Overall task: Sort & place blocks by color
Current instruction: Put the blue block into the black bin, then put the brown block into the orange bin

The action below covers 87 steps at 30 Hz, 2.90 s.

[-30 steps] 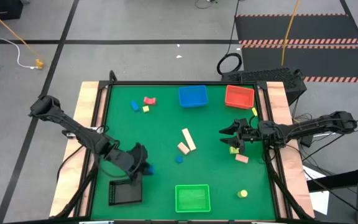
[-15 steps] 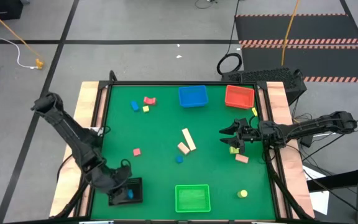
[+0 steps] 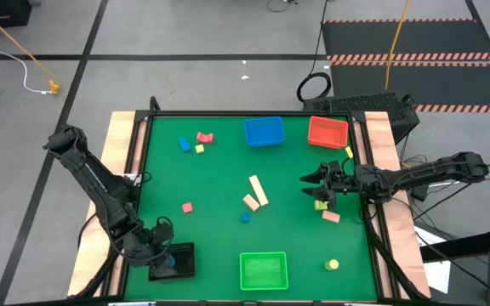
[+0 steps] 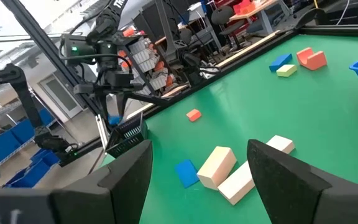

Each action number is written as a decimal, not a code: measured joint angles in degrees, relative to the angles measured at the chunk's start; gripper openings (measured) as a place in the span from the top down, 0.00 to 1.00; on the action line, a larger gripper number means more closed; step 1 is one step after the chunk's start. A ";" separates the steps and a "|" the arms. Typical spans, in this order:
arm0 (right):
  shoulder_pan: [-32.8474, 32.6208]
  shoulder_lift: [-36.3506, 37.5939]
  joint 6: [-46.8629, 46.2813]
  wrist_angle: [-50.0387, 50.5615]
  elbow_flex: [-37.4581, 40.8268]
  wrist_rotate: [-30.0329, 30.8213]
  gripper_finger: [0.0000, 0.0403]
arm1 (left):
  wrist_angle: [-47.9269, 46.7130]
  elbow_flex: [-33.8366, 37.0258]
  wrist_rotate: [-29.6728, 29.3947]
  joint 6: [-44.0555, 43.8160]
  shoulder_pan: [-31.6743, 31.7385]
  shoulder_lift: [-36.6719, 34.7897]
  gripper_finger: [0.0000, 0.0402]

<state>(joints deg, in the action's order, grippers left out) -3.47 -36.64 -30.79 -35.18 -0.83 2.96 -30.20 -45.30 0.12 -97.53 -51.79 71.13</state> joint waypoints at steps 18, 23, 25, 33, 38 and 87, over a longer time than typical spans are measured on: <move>0.03 -0.02 -6.73 -7.80 -0.01 6.12 0.37 | 13.86 0.00 -8.45 14.56 6.21 0.00 0.42; 0.02 -0.02 -4.10 -14.53 -0.02 6.10 0.37 | 19.52 0.00 -12.86 30.57 11.46 0.00 0.46; 0.01 -0.02 -2.93 -17.14 -0.04 6.22 0.37 | 20.01 0.00 -15.74 36.53 13.37 0.00 0.47; 0.01 -0.01 7.76 -15.03 -0.86 7.57 0.37 | 20.74 0.00 -26.45 54.54 22.38 0.00 0.48; 0.01 -1.10 13.09 -3.92 -7.55 8.33 0.37 | 21.05 0.00 -26.09 60.67 27.20 0.00 0.49; -1.85 -69.29 -5.69 26.57 -54.43 30.03 0.37 | 15.24 0.02 -25.05 58.19 25.61 0.02 0.62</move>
<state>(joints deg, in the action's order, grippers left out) -5.32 -105.93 -36.48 -8.61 -55.26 32.99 -14.96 -45.28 -24.93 -39.33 -26.18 71.16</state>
